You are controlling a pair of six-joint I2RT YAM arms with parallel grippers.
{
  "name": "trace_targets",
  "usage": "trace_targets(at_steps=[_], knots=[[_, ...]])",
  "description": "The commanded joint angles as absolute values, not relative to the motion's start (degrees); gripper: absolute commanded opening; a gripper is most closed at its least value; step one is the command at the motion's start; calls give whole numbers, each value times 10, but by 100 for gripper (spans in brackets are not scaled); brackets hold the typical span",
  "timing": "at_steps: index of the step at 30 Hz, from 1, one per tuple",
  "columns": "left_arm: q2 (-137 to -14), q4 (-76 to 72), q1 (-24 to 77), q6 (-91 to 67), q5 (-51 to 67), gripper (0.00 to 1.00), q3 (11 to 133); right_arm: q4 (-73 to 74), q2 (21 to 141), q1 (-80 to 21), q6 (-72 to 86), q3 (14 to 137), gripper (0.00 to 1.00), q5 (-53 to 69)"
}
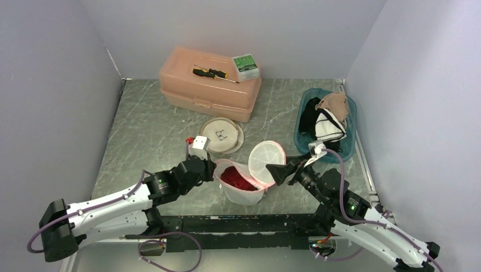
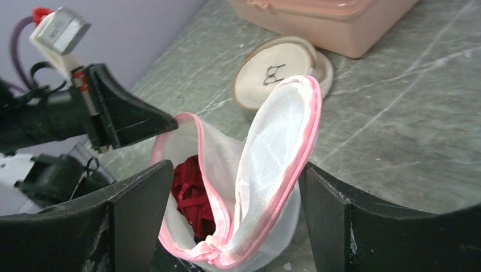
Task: Unzip the laundry bag and remove the bra
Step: Open the laundry bag at the center of the board.
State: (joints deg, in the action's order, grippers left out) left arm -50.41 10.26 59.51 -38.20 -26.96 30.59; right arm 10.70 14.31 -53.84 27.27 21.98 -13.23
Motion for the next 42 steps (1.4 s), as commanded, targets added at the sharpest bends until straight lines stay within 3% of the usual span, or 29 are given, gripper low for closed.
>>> trace_targets(at_steps=[1,5,9,16,21,32,38,42], knots=[[-481,154,597,-315,-310,3,351,146,153,-542,297,277,85,-235],[-450,163,597,-285,-322,3,354,164,125,-542,267,310,86,-308],[-438,157,597,-274,-317,3,352,181,145,-542,237,365,87,-303],[-458,160,598,-313,-294,3,346,208,348,-542,289,429,81,-152],[-431,185,598,-361,-289,3,328,163,438,-540,362,373,71,-110],[-396,192,598,-428,-251,3,292,107,533,-537,440,318,72,19],[-403,188,598,-429,-244,3,296,91,552,-537,473,295,62,31],[-402,193,598,-427,-241,3,300,105,545,-536,486,280,65,2]])
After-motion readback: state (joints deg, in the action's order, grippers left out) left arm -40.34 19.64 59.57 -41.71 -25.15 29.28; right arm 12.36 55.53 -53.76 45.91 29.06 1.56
